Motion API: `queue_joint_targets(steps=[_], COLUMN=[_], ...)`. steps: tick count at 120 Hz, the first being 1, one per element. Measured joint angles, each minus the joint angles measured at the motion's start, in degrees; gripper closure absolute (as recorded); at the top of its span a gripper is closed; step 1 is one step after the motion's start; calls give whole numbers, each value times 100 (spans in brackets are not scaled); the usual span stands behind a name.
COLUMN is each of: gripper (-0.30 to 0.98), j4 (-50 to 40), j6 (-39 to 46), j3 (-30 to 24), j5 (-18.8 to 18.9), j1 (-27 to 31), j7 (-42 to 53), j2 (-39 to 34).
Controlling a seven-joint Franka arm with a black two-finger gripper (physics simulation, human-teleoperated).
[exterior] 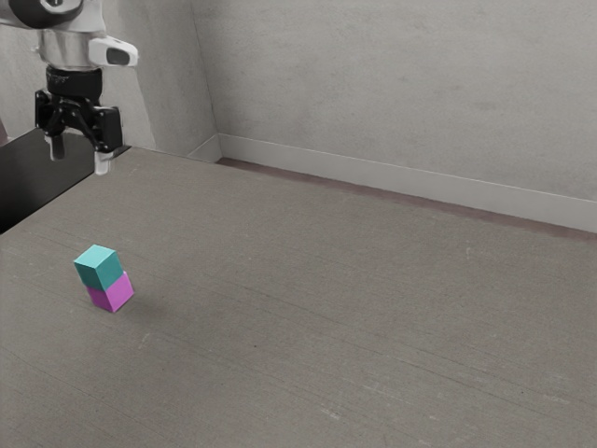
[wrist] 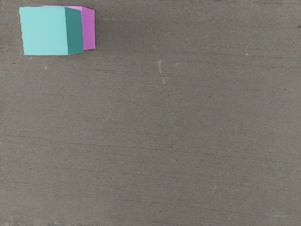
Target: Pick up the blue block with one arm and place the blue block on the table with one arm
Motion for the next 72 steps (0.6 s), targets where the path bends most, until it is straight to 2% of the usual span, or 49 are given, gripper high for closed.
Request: queue_joint_targets(steps=[11, 24, 34, 48, 72], gripper=[0, 0, 0, 0, 0], j4=[-242, -1691, -2467, -2787, -2976], j6=[256, 1023, 1710, 2566, 3699], j3=[-15, -5, -7, 5, 8], j5=[-6, -182, -262, -311, -311], j1=[324, 724, 857, 1214, 1624], j7=[-486, -909, -1161, -1137, -576], j2=[0, -845, -1076, -1055, -582])
